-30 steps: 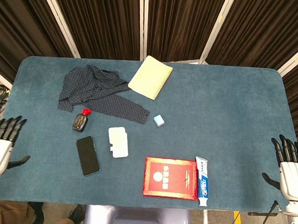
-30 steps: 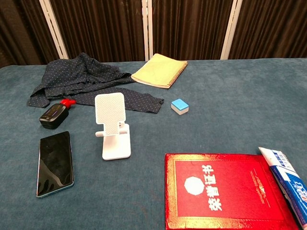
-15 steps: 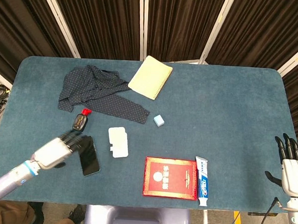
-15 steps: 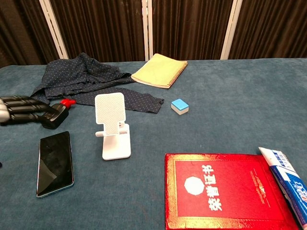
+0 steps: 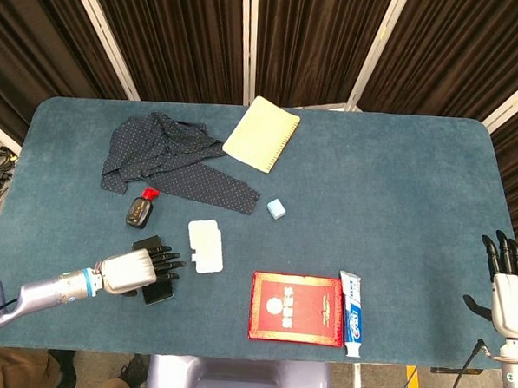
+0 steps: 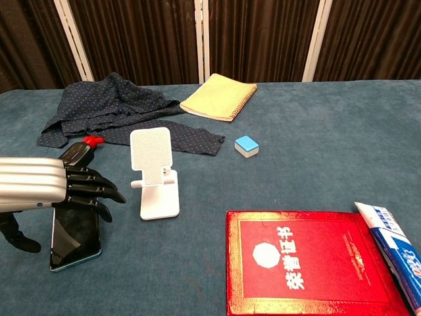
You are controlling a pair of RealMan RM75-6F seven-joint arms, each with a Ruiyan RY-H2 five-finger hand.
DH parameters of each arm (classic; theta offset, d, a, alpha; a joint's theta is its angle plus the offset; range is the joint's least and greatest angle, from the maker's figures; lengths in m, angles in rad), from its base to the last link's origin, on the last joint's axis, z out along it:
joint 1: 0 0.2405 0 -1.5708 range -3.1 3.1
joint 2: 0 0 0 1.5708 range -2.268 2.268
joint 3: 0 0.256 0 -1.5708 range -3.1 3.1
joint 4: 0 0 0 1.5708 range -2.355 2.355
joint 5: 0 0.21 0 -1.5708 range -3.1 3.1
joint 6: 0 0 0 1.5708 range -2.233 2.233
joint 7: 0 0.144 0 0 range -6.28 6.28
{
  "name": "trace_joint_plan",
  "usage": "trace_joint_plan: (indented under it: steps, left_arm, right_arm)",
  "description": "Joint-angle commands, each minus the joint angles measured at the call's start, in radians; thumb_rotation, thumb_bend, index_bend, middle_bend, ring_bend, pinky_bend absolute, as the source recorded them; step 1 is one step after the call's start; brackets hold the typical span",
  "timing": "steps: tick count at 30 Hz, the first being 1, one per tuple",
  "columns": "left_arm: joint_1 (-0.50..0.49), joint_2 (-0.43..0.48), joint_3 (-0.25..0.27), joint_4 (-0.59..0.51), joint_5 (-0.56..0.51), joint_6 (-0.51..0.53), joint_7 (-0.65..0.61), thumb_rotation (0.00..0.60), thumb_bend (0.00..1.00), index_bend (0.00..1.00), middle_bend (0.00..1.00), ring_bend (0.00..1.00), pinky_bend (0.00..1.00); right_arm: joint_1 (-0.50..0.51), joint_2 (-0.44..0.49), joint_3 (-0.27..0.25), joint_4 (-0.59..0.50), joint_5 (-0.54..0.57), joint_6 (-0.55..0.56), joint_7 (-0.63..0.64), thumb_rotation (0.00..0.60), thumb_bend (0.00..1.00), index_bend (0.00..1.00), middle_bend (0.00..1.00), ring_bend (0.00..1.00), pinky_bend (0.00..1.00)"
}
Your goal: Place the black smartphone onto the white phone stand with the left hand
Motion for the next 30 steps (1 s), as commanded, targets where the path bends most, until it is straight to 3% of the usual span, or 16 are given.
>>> trace_joint_plan:
  steps: [1, 19, 22, 26, 30]
  left_arm:
    - [-0.014, -0.007, 0.013, 0.006, -0.003, -0.011, 0.002, 0.600, 0.00, 0.19, 0.04, 0.06, 0.12]
    - [-0.050, -0.049, 0.063, 0.051, -0.034, -0.044, 0.043, 0.600, 0.00, 0.22, 0.08, 0.09, 0.14]
    - [-0.051, -0.056, 0.066, 0.062, -0.039, -0.039, 0.061, 0.600, 0.00, 0.28, 0.16, 0.15, 0.18]
    - [-0.048, -0.059, 0.071, 0.066, -0.048, -0.038, 0.085, 0.600, 0.00, 0.38, 0.29, 0.28, 0.32]
    - [-0.032, -0.062, 0.066, 0.076, -0.063, -0.001, 0.103, 0.600, 0.00, 0.54, 0.43, 0.40, 0.41]
  right_arm:
    - [-0.001, 0.001, 0.001, 0.000, 0.002, 0.000, 0.002, 0.600, 0.00, 0.00, 0.00, 0.00, 0.00]
    - [-0.004, 0.008, 0.000, -0.001, 0.005, 0.000, 0.015, 0.600, 0.00, 0.00, 0.00, 0.00, 0.00]
    - [-0.004, 0.009, 0.001, -0.001, 0.006, 0.000, 0.018, 0.600, 0.00, 0.00, 0.00, 0.00, 0.00]
    - [-0.004, 0.011, 0.000, -0.002, 0.006, -0.002, 0.021, 0.600, 0.00, 0.00, 0.00, 0.00, 0.00]
    - [-0.004, 0.012, -0.002, -0.003, 0.003, -0.003, 0.023, 0.600, 0.00, 0.00, 0.00, 0.00, 0.00]
